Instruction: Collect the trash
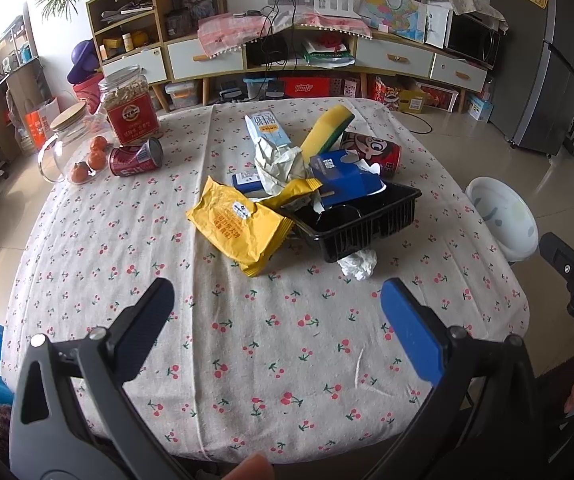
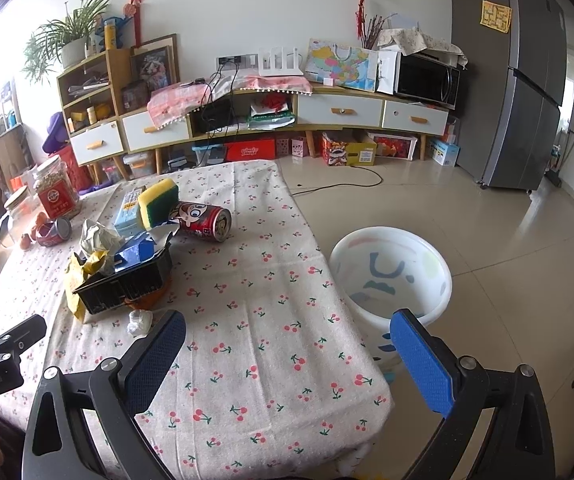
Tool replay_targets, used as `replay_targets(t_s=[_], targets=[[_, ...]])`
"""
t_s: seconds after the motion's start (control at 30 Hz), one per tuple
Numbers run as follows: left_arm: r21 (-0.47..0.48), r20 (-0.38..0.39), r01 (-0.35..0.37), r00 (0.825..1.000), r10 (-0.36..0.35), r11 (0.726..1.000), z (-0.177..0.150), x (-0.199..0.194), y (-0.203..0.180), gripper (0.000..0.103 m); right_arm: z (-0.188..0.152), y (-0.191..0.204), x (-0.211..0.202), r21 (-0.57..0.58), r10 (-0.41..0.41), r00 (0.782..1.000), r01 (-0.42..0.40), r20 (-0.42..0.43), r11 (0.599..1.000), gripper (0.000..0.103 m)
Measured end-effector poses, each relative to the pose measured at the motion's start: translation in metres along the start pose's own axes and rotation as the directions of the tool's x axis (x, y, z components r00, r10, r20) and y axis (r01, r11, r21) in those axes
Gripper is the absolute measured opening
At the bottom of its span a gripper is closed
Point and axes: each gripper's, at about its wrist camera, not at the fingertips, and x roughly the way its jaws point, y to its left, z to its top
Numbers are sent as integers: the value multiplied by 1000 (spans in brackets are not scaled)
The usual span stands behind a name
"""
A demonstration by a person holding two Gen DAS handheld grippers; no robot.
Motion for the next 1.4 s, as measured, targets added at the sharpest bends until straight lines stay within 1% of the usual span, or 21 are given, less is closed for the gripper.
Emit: replay_targets(t_s=[1.4], targets=[[-5, -2, 1, 1000, -1, 1000, -1, 2, 3, 103, 0, -1, -1, 1, 5, 1000, -5, -1, 1000, 103]])
